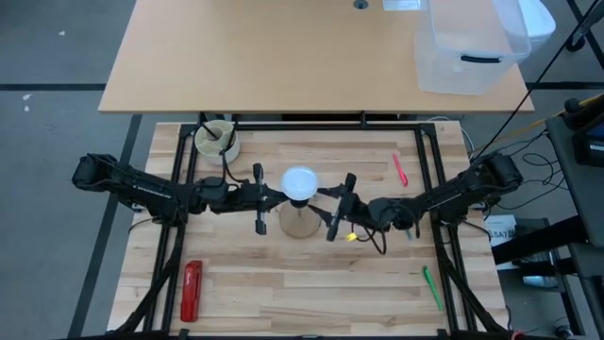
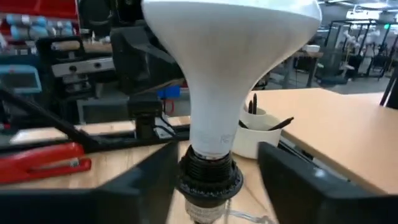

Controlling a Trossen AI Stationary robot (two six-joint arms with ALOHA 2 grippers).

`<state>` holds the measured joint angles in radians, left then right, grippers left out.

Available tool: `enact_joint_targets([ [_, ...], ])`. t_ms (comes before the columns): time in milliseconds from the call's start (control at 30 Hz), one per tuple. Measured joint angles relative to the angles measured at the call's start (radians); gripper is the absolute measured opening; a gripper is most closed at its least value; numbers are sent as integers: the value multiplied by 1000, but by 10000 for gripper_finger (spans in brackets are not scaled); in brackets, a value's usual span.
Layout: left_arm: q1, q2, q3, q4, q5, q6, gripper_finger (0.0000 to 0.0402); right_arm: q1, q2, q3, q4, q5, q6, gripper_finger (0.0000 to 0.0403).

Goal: Screw lightbulb
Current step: Remove the lightbulb from the desk lamp

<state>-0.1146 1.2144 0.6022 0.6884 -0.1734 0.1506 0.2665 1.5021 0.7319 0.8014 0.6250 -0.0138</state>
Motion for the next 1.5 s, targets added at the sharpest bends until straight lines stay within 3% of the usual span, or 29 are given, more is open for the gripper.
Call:
enact_joint_targets([
  [100,0,0,0,0,0,0,0,-29,28,0,34,-26,58,267],
  [233,0,0,0,1,0,0,0,-68,56,-1,106,-162,110,310],
  [667,0,0,0,2,1,-1,0,-103,197,146,109,-159,13,314],
  [800,0,0,0,0,1,-7,0,-103,208,156,122,-154,-19,289],
  [1167,-1,0,0,-4,9,-3,0,-103,203,156,142,-145,-32,148],
  [1500,-1,-1,0,-18,-9,-2,0,-102,203,156,143,-152,-44,154],
])
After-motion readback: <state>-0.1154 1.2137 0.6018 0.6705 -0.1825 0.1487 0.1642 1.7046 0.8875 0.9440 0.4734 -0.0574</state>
